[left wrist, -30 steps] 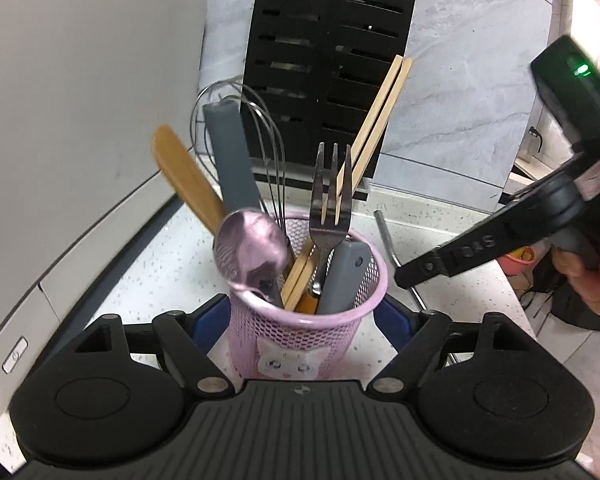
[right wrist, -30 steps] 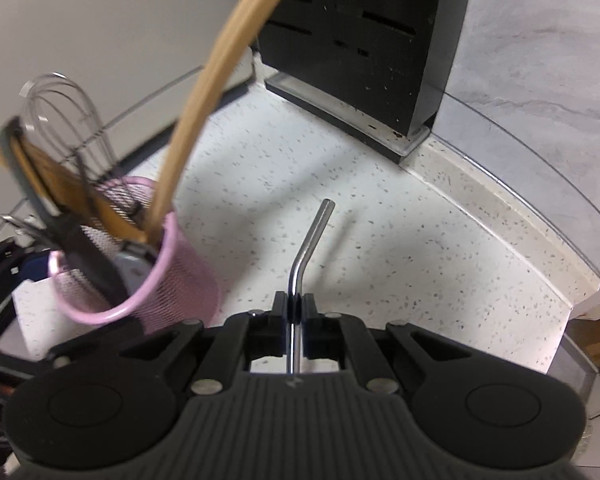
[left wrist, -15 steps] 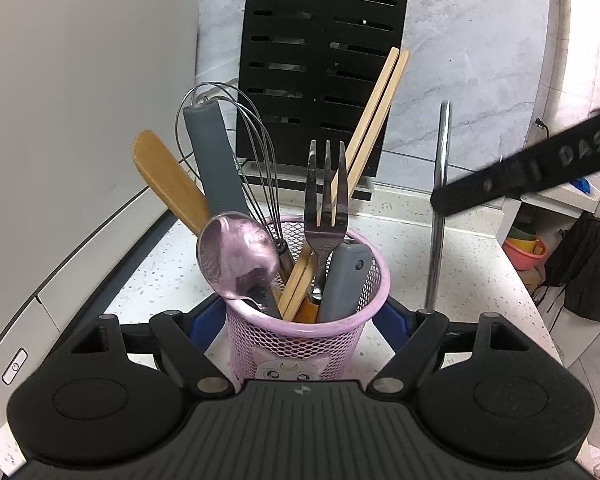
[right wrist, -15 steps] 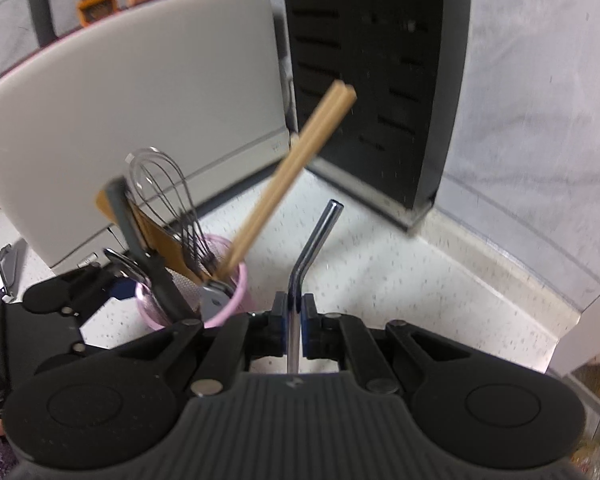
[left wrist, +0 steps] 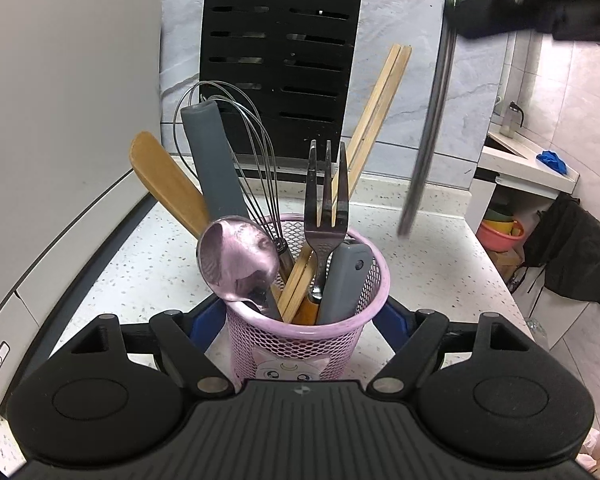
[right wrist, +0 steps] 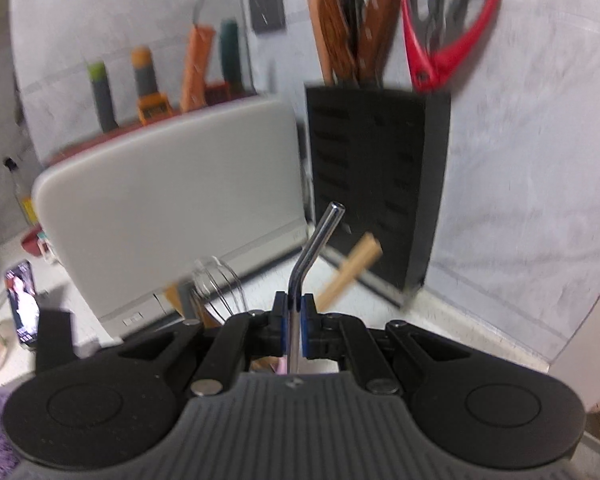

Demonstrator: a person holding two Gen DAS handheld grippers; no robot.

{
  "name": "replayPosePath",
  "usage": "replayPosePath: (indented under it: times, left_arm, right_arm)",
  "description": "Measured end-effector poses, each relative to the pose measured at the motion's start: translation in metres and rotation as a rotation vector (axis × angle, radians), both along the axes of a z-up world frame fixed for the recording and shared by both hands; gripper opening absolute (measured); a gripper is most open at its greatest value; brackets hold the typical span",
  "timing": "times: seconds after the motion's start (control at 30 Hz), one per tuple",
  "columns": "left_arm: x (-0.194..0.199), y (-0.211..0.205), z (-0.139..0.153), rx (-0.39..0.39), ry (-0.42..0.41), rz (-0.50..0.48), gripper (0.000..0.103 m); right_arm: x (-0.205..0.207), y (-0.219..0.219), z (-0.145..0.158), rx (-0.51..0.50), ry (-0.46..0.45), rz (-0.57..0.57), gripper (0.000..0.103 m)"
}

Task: Organize utensils
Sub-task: 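Lift the metal straw and insert it into the pink cup with the right tool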

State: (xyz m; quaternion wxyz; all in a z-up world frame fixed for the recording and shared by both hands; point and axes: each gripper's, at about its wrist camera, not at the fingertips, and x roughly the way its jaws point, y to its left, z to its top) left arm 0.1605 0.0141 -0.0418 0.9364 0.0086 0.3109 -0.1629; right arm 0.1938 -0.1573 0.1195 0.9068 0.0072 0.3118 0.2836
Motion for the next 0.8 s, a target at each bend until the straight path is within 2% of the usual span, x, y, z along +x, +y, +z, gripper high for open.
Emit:
replayPosePath:
  times: [0.13,0.27,0.5,0.6,0.8]
  left_arm:
    - [-0.002,-0.002,0.001,0.005,0.011,-0.006,0.092]
    - [-0.003,-0.003,0.002,0.01,0.022,-0.01,0.092]
    - [-0.005,-0.006,0.002,0.016,0.028,-0.018,0.092]
    - [-0.006,-0.006,0.002,0.017,0.029,-0.016,0.092]
    - [-0.006,-0.006,0.002,0.017,0.03,-0.016,0.092]
  right_arm:
    - [-0.014,0.004,0.016,0.04,-0.049,0.039,0.003]
    - [-0.019,0.014,0.014,0.059,-0.055,0.085,0.003]
    - [-0.026,0.027,-0.004,0.08,-0.059,0.11,0.003]
    - [-0.024,0.031,-0.016,0.083,-0.034,0.116,0.003]
    - [-0.027,0.038,-0.038,0.063,-0.032,0.143,0.003]
